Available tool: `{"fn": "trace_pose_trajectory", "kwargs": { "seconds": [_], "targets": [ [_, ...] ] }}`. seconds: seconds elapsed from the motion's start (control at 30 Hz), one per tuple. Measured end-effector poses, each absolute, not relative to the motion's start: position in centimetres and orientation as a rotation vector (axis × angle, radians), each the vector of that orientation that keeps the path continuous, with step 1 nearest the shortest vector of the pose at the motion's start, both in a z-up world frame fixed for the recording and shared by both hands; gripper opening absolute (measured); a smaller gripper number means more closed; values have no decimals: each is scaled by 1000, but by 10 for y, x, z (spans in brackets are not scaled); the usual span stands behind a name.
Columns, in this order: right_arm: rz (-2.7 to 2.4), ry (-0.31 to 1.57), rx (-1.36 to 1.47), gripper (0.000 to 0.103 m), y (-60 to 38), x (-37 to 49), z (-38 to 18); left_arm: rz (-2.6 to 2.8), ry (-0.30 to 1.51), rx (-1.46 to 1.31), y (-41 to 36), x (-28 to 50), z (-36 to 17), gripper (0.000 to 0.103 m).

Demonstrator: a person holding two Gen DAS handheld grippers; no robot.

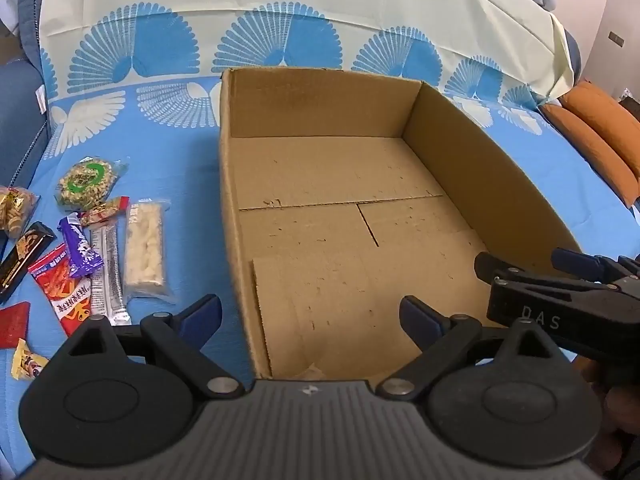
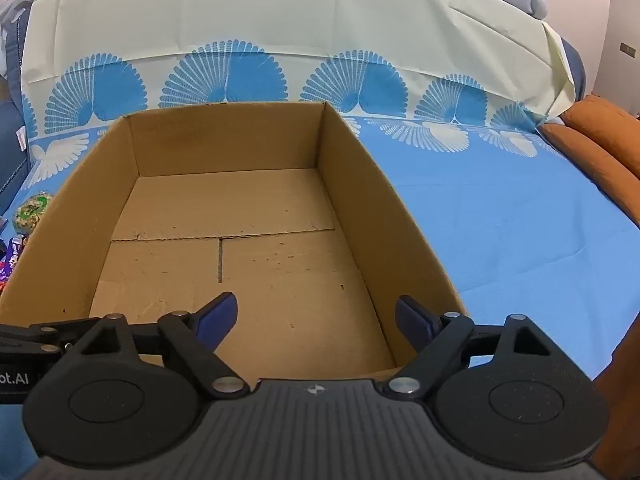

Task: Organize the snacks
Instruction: 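Move both tools from the empty cardboard box toward the snack pile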

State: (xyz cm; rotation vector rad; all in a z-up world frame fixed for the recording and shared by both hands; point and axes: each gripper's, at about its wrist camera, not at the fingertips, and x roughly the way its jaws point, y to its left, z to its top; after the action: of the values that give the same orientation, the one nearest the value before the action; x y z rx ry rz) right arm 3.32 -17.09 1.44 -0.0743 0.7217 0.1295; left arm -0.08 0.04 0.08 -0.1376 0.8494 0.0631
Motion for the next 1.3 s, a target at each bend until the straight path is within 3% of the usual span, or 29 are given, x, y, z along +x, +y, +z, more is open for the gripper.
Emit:
{"fn": "trace_pose_trajectory", "kwargs": {
  "seconds": [0.2, 0.43, 0.7, 0.8, 0.9, 0.97, 1.13, 1.3],
  "targets": [
    [126, 713, -92, 85, -165, 31, 15, 56, 825, -149, 4, -6, 7, 94],
    [108, 717, -79, 81, -166, 28, 15, 59, 802, -147, 7, -13, 9, 68],
    [110, 715, -74, 81, -164, 26, 18, 42, 777, -189, 19, -23, 13, 50],
    [114, 713, -73, 81, -162, 24, 19, 27, 759, -211, 27, -27, 17, 35],
    [124, 717, -63, 79, -160, 24, 21, -10, 782, -247, 46, -29, 23, 13],
    [136, 716, -48, 69, -159, 23, 23, -46, 785, -274, 64, -29, 33, 6],
    [239, 659, -12, 50, -144, 14, 37, -17, 710, -90, 115, -31, 74, 5],
    [443, 525, -22, 49, -107, -11, 53, 117, 747, -105, 194, -38, 61, 5]
  ]
}}
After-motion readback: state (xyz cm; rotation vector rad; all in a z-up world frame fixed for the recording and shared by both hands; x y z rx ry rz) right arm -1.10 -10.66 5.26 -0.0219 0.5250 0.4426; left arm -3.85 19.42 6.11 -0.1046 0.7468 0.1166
